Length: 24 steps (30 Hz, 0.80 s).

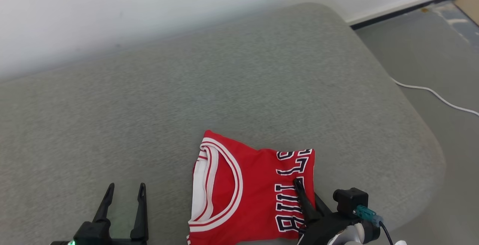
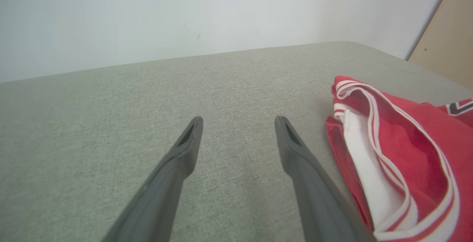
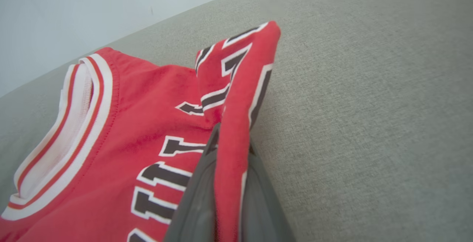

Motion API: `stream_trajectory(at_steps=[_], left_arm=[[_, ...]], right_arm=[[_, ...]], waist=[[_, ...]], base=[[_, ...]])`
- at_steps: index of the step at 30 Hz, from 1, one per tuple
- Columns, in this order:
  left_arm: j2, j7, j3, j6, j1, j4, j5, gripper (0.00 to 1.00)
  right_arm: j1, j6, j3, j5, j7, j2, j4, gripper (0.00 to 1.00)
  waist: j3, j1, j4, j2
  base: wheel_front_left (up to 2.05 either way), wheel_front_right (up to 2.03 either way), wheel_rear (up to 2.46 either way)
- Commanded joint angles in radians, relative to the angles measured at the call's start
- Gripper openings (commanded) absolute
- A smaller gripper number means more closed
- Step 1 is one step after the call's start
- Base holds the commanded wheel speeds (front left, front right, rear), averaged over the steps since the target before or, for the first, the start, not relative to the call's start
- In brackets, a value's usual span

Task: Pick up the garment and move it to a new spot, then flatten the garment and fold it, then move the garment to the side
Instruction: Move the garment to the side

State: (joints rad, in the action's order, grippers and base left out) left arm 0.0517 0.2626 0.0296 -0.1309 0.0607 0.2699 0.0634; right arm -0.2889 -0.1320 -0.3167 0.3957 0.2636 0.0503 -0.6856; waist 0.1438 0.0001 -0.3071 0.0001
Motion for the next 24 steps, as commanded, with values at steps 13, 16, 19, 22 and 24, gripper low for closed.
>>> stream_trajectory(at_steps=[13, 16, 19, 22, 24], left_arm=[[0.014, 0.003, -0.037, 0.001, 0.022, -0.013, 0.007, 1.0], [0.024, 0.003, -0.046, 0.001, 0.029, -0.018, 0.014, 1.0], [0.037, 0.003, -0.049, 0.001, 0.048, -0.025, 0.015, 1.0], [0.049, 0.003, -0.053, 0.001, 0.067, -0.038, 0.016, 1.0], [0.06, 0.003, -0.055, 0.001, 0.084, -0.05, 0.018, 1.0]], right_arm=[[0.007, 0.003, 0.005, -0.009, 0.001, 0.0, 0.042, 0.0], [-0.019, 0.003, 0.01, -0.025, 0.001, 0.0, 0.05, 0.0], [-0.064, 0.003, 0.016, -0.049, 0.001, -0.001, 0.053, 0.0], [-0.13, 0.003, 0.051, -0.085, 0.001, 0.0, 0.041, 0.0], [-0.19, 0.003, 0.086, -0.118, 0.001, 0.0, 0.026, 0.0]], waist=[[0.04, -0.0001, -0.125, -0.0001], [0.063, -0.0001, -0.098, -0.0001], [0.098, -0.0001, -0.062, -0.0001], [0.147, -0.0001, -0.018, -0.0001], [0.183, -0.0001, 0.011, -0.0001]], base=[[0.0, 0.0, 0.0], [0.0, 0.0, 0.0], [0.0, 0.0, 0.0], [0.0, 0.0, 0.0], [0.0, 0.0, 0.0]])
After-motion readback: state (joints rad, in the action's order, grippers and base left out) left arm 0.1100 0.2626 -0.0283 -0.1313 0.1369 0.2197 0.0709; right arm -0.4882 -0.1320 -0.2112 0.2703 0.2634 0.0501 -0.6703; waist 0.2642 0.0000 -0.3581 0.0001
